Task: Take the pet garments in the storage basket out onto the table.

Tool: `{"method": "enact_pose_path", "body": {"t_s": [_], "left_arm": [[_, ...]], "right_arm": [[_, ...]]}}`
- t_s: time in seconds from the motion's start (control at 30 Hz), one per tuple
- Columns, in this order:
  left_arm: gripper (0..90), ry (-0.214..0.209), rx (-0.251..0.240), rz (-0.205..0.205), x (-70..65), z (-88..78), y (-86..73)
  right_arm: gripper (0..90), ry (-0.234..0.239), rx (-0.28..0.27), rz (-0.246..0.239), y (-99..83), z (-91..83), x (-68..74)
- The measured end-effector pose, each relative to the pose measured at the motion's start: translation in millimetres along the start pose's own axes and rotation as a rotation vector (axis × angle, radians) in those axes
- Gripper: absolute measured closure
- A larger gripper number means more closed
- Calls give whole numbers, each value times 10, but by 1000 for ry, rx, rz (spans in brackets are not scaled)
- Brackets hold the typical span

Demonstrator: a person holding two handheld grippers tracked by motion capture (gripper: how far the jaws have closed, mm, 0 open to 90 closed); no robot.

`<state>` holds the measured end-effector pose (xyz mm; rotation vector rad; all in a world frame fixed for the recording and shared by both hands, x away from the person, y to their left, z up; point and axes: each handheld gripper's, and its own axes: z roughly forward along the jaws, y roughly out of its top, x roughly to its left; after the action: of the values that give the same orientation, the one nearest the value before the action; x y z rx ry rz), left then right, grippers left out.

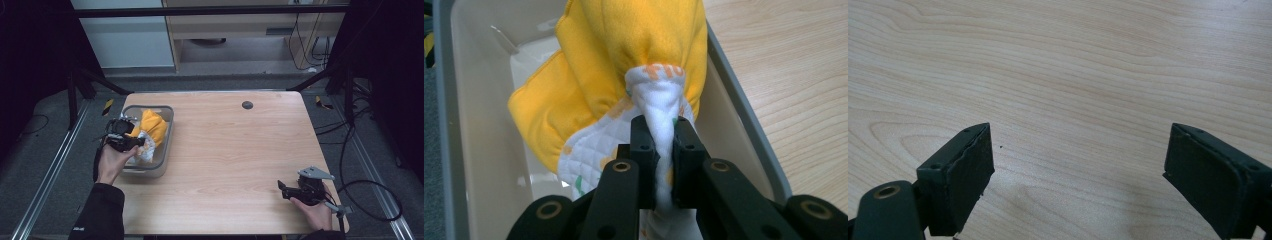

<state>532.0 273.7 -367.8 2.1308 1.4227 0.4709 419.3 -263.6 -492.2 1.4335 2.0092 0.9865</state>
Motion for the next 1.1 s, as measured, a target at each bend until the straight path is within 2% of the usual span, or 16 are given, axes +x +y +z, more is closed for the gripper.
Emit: {"method": "enact_pose_path", "body": {"t_s": [0.57,0.9,1.1], "left_arm": [[826,-10,-45,45,-79,-288,51],[826,-31,-68,86,-212,-409,91],[826,-59,-77,119,-313,-478,121]], "right_arm": [[121,-3,-5,1,0,-4,0],[121,-4,-5,2,-1,-4,-1],[121,-6,-10,1,0,-7,-5]]}}
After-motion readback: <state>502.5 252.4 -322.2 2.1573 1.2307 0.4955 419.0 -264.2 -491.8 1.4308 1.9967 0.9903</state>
